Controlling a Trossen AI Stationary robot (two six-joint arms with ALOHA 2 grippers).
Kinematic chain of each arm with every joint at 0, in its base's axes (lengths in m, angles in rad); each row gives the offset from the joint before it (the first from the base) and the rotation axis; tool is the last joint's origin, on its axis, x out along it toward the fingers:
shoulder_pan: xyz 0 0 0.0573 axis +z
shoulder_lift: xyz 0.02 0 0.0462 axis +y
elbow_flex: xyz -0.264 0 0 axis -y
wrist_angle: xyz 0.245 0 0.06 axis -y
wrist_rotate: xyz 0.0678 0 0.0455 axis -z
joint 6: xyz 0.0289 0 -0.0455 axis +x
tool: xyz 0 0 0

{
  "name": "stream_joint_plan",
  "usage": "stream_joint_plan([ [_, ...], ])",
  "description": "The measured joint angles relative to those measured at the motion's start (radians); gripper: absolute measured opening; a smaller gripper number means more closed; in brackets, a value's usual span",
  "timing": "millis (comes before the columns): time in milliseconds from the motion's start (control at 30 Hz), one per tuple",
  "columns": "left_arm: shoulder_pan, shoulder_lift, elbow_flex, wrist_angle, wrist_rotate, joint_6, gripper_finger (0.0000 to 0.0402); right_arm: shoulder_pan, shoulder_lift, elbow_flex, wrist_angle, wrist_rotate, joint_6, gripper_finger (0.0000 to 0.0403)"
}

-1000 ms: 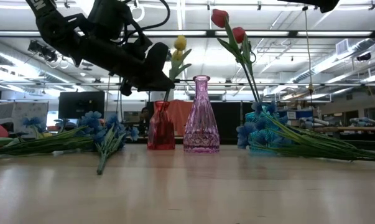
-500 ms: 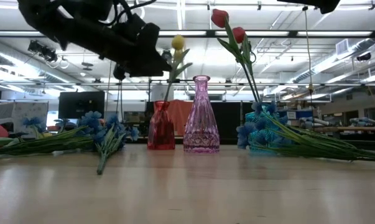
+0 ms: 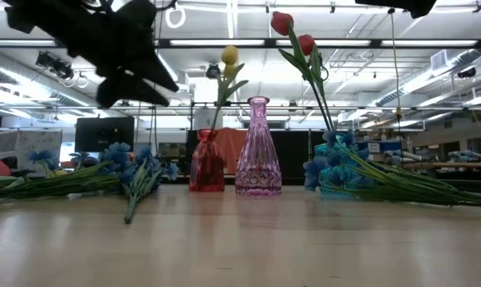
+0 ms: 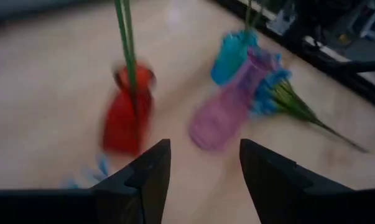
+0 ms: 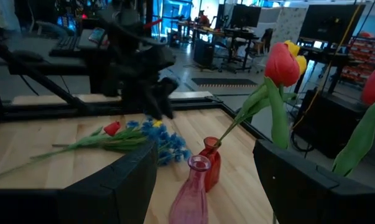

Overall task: Sort flowers into vase by color
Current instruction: Put the blue flowers into the pink transparent vase

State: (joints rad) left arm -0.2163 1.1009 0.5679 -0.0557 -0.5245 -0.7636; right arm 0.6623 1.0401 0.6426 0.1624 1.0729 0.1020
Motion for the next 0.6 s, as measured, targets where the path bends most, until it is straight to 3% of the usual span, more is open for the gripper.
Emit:
stream_joint_plan([
  [67, -0.029, 0.007, -0.002, -0.066, 0.065, -0.158, 0.0198, -0.014, 0.0, 0.0, -0.001, -0.006, -0.024, 0.0276],
  [233, -0.121, 0.087, -0.002, -0.032, 0.204, -0.492, 0.0198, -0.072, -0.016, 0.0, -0.016, -0.077, -0.086, 0.0276],
  [433, -0.218, 0.216, 0.112, -0.077, 0.205, -0.735, 0.0198, -0.109, -0.078, 0.0, -0.139, -0.132, -0.075, 0.0276],
  [600, -0.246, 0.343, 0.281, -0.34, 0.2, -0.846, 0.0198, -0.129, -0.111, 0.0, -0.313, -0.133, 0.051, 0.0276],
])
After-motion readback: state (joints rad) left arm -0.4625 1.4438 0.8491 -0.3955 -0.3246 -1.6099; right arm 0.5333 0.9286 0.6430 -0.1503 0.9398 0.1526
